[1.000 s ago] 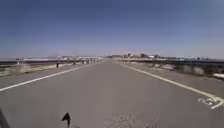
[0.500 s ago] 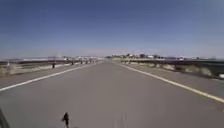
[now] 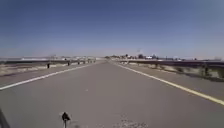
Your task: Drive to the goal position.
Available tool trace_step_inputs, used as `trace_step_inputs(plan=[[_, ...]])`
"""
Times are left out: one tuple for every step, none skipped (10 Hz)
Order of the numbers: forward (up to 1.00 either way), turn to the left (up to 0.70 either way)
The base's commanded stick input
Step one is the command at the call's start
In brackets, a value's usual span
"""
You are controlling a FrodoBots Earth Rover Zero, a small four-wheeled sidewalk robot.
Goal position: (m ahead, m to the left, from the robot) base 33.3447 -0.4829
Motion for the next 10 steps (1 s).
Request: trace_step_inputs(plan=[[1.00, 0.00], [1.00, 0.00], [1.00, 0.00], [1.00, 0.00], [1.00, 0.00], [1.00, 0.00], [1.00, 0.00], [1.00, 0.00], [1.00, 0.00], [1.00, 0.00]])
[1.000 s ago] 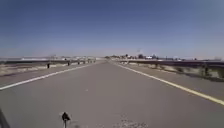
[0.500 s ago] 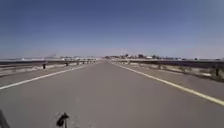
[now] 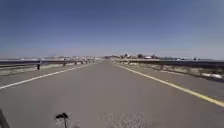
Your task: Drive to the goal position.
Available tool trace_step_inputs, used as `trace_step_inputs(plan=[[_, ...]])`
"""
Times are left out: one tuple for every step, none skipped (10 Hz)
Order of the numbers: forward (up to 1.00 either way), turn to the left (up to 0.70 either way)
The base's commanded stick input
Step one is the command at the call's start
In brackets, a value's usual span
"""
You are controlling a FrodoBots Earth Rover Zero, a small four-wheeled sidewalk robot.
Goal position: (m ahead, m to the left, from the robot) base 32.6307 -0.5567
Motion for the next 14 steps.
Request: trace_step_inputs(plan=[[1.00, 0.00], [1.00, 0.00], [1.00, 0.00], [1.00, 0.00], [1.00, 0.08], [1.00, 0.21], [1.00, 0.00], [1.00, 0.00], [1.00, 0.00], [1.00, 0.00], [1.00, 0.00], [1.00, 0.00], [1.00, 0.00], [1.00, 0.00]])
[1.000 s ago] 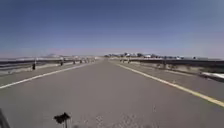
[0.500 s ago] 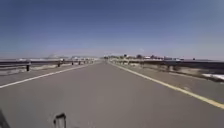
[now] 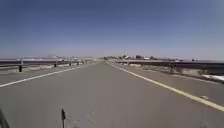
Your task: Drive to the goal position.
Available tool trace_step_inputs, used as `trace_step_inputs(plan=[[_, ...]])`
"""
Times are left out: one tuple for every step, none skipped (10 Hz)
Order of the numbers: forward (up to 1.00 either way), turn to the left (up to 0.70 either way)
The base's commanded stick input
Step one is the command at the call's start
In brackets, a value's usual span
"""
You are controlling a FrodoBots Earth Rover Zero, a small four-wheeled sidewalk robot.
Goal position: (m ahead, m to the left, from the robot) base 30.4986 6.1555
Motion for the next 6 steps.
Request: trace_step_inputs(plan=[[1.00, 0.00], [1.00, 0.00], [1.00, 0.00], [1.00, 0.00], [1.00, 0.00], [1.00, 0.00]])
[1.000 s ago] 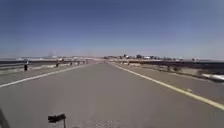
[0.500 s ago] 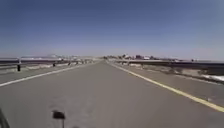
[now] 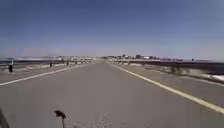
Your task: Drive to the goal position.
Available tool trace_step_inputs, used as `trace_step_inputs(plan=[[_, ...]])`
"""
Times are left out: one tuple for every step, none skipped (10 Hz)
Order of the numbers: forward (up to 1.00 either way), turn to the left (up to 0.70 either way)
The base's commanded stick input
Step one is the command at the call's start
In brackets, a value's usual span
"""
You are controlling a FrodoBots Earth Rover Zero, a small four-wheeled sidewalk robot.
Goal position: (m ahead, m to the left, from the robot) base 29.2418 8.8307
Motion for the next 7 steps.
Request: trace_step_inputs(plan=[[1.00, 0.00], [1.00, 0.00], [1.00, 0.00], [1.00, 0.00], [1.00, 0.00], [1.00, 0.27], [1.00, 0.27]])
